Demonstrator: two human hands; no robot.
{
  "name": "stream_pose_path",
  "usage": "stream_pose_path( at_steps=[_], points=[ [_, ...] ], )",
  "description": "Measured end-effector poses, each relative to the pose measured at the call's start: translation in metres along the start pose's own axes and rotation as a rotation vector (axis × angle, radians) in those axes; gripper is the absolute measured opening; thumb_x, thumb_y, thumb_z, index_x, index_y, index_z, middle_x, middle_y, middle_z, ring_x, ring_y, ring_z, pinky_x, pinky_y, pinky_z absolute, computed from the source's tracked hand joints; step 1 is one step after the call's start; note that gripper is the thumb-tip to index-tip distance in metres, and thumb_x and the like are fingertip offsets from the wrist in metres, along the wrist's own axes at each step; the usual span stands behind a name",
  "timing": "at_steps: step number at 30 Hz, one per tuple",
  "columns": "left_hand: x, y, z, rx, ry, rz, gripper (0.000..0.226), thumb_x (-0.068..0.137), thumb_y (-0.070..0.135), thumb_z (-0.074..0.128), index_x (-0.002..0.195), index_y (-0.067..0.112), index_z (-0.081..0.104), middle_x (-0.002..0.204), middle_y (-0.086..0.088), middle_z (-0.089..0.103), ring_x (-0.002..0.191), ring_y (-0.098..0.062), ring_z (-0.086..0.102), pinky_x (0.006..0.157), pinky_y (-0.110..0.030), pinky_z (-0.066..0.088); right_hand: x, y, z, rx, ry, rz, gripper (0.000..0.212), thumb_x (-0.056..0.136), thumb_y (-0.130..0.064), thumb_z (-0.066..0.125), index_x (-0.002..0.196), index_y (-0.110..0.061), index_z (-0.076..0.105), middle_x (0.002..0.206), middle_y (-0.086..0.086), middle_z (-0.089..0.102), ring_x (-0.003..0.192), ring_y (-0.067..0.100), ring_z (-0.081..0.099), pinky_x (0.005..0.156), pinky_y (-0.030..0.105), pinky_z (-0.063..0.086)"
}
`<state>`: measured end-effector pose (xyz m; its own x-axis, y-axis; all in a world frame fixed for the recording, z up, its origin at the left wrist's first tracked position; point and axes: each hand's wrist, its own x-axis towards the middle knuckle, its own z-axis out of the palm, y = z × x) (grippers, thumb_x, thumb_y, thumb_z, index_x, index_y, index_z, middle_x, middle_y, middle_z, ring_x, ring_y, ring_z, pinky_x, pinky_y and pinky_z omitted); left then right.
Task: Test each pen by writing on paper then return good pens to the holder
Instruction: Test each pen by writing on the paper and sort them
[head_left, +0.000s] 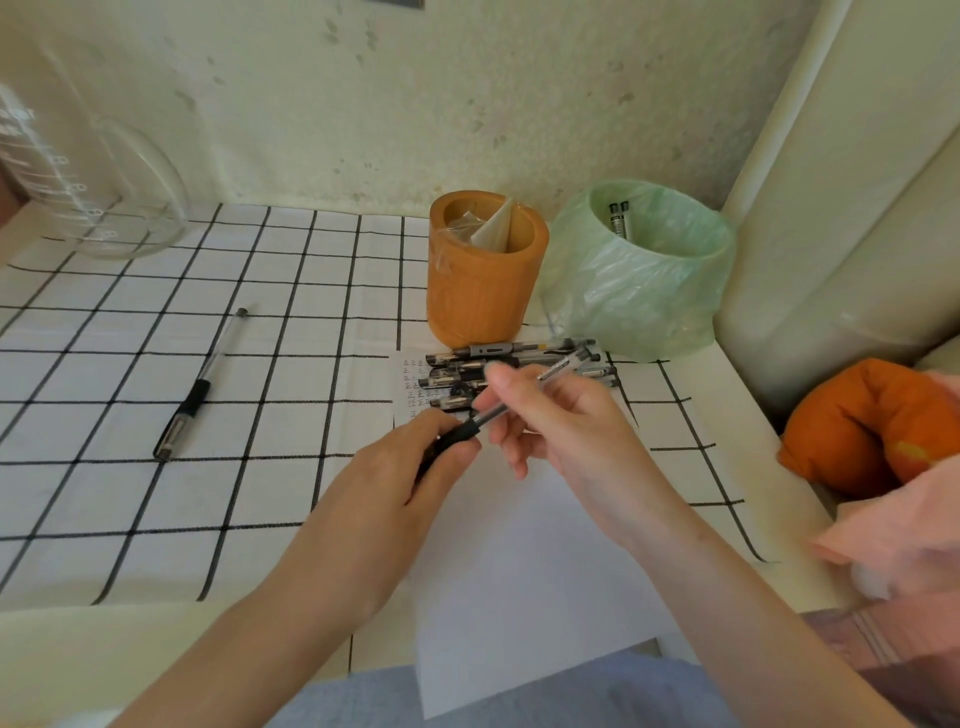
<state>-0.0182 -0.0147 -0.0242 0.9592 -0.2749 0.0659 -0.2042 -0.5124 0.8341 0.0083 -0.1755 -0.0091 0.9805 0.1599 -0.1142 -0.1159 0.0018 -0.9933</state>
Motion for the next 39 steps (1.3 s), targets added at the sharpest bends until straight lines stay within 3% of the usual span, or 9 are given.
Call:
stream_pose_path(
  at_steps=[3,7,14,22,26,28,31,35,39],
  points=[
    [0.0,0.001,0.002,0.057,0.033,0.045,0.02,0.086,0.052,0.035,0.092,0.043,0.051,0.062,0.013,0.056,0.06,-0.006,0.052,0.053,-0.019,0.037,-0.003,-0.002,0.003,-0.047,-0.054,0.011,0.01,0.085,-0.015,0.067,0.078,-0.009,0.064,0.057,0.002,0.06,0.046,0.012,0.05,0.046,0.022,0.044],
    [-0.001,0.003,0.002,0.066,0.084,0.05,0.026,0.08,0.058,0.032,0.09,0.048,0.053,0.051,0.004,0.05,0.048,-0.013,0.045,0.049,-0.023,0.034,-0.002,-0.005,0.003,0.0,-0.075,0.007,0.016,0.087,-0.012,0.064,0.072,-0.01,0.062,0.056,0.003,0.059,0.044,0.013,0.049,0.044,0.021,0.042],
    [0.0,0.015,0.0,-0.046,0.078,0.047,0.015,0.087,0.04,0.046,0.084,0.04,0.061,0.047,0.017,0.05,0.043,-0.01,0.034,0.044,-0.017,0.028,-0.005,-0.009,-0.003,-0.002,-0.12,-0.019,0.015,0.082,-0.019,0.065,0.072,-0.009,0.062,0.057,0.004,0.059,0.043,0.011,0.049,0.043,0.02,0.041],
    [0.003,0.029,-0.003,-0.291,-0.069,0.028,0.022,0.091,0.029,0.044,0.082,0.025,0.064,0.039,0.02,0.046,0.037,-0.004,0.034,0.041,-0.008,0.027,-0.011,-0.018,-0.009,-0.007,-0.133,-0.039,0.017,0.076,-0.024,0.065,0.068,-0.011,0.058,0.054,0.003,0.057,0.041,0.009,0.046,0.043,0.019,0.037],
    [0.0,0.013,0.005,0.001,-0.058,0.102,0.032,0.087,0.05,0.032,0.093,0.033,0.058,0.067,0.012,0.058,0.064,-0.011,0.049,0.058,-0.024,0.04,-0.009,-0.013,-0.008,-0.101,-0.005,-0.052,0.024,0.084,-0.016,0.068,0.063,-0.009,0.057,0.051,0.004,0.057,0.038,0.012,0.045,0.045,0.026,0.039],
    [0.0,0.007,0.009,0.117,-0.035,0.125,0.029,0.093,0.038,0.032,0.106,0.027,0.056,0.084,0.012,0.057,0.082,-0.008,0.05,0.07,-0.025,0.042,-0.008,-0.009,-0.006,-0.165,0.054,-0.062,0.029,0.085,-0.017,0.069,0.058,-0.012,0.057,0.048,0.001,0.055,0.035,0.01,0.043,0.044,0.027,0.038],
    [-0.001,0.009,0.011,0.096,-0.008,0.08,0.026,0.095,0.028,0.033,0.112,0.027,0.054,0.088,0.017,0.054,0.089,-0.002,0.049,0.076,-0.02,0.04,-0.008,-0.006,-0.002,-0.199,0.076,-0.058,0.028,0.084,-0.02,0.07,0.059,-0.017,0.059,0.047,-0.002,0.055,0.035,0.008,0.043,0.04,0.02,0.035],
    [-0.004,0.014,0.01,0.036,0.031,0.063,0.021,0.089,0.047,0.03,0.097,0.042,0.049,0.061,0.017,0.055,0.06,-0.004,0.051,0.055,-0.016,0.036,-0.009,-0.009,0.0,-0.139,0.01,-0.035,0.027,0.086,-0.018,0.068,0.061,-0.016,0.057,0.049,0.001,0.053,0.037,0.008,0.04,0.041,0.017,0.033],
    [-0.002,0.017,0.007,-0.065,0.046,0.012,0.015,0.09,0.043,0.04,0.09,0.04,0.055,0.062,0.005,0.056,0.051,-0.011,0.044,0.051,-0.02,0.035,-0.008,-0.01,0.0,-0.043,-0.015,-0.026,0.029,0.087,-0.013,0.066,0.059,-0.017,0.057,0.047,0.0,0.052,0.037,0.008,0.038,0.04,0.016,0.031]
  ],
)
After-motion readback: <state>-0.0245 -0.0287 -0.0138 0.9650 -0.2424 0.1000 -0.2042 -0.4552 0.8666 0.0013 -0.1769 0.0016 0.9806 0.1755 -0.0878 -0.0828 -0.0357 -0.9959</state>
